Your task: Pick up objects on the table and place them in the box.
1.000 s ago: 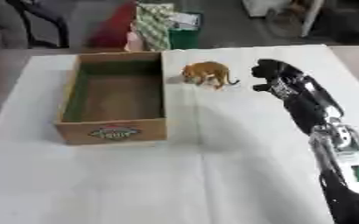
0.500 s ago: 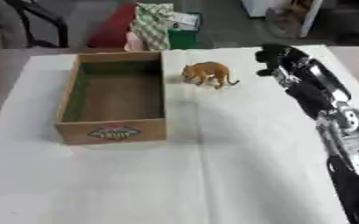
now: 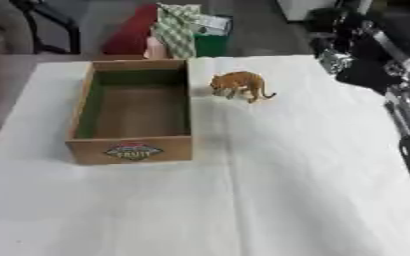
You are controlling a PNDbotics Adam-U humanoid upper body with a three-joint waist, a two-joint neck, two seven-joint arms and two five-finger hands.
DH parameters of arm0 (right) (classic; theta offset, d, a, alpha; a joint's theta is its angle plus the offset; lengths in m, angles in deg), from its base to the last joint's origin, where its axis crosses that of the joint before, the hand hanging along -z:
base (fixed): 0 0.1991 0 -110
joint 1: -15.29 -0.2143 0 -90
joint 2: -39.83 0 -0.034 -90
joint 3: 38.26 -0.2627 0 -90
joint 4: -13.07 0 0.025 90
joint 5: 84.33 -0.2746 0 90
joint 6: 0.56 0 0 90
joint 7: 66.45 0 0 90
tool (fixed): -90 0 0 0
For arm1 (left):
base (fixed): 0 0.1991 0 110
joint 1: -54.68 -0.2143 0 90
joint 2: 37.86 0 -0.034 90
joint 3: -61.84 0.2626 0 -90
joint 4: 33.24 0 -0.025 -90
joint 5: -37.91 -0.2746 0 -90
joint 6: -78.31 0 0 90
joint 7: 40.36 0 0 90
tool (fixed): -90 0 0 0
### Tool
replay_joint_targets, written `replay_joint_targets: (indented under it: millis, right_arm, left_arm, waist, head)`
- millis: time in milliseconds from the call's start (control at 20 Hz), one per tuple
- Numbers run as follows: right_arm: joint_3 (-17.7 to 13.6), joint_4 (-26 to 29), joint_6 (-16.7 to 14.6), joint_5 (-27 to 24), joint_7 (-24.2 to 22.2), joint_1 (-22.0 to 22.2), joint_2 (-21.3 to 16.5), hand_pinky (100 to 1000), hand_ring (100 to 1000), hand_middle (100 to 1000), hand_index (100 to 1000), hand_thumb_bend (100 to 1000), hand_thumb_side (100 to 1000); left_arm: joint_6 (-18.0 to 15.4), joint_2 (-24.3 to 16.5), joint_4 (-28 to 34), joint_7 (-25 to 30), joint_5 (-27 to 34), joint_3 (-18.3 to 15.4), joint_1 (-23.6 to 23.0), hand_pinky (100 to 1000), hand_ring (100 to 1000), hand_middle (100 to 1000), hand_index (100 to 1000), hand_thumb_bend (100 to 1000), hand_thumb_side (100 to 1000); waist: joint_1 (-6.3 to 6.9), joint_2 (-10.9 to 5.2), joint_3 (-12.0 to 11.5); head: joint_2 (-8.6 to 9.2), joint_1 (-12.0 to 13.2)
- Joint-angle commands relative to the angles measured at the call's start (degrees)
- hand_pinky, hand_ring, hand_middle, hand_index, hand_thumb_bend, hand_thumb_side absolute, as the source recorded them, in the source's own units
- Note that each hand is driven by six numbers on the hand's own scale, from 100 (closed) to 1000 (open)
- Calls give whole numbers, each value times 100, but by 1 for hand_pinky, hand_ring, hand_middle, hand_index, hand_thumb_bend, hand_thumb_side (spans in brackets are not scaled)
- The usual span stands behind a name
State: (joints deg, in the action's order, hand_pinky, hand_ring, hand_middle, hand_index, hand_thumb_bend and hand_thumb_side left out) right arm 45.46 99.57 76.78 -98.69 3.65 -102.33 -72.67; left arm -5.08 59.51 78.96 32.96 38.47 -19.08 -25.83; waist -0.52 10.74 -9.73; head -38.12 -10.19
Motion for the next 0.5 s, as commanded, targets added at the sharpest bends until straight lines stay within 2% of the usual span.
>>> replay_joint_targets:
  millis: [50,250,500]
  right_arm:
    - [62,-319,-237,92,-59,-331,-514,819,898,797,886,100,270]
    - [189,-845,-571,408,-159,-853,-688,833,904,806,893,100,192]
    - [355,-1557,-953,852,-379,-1499,-623,843,907,811,898,100,173]
  left_arm:
    - [0,-109,89,18,19,20,37,581,805,623,779,100,694]
    - [4,-118,90,34,24,35,39,581,805,623,779,100,693]
    - [11,-131,95,56,30,53,40,581,805,623,779,100,692]
  waist:
    - [-9,-101,-23]
    - [-14,-112,-68]
    - [-12,-123,-117]
  head:
    - [62,5]
    - [62,7]
    - [32,-48]
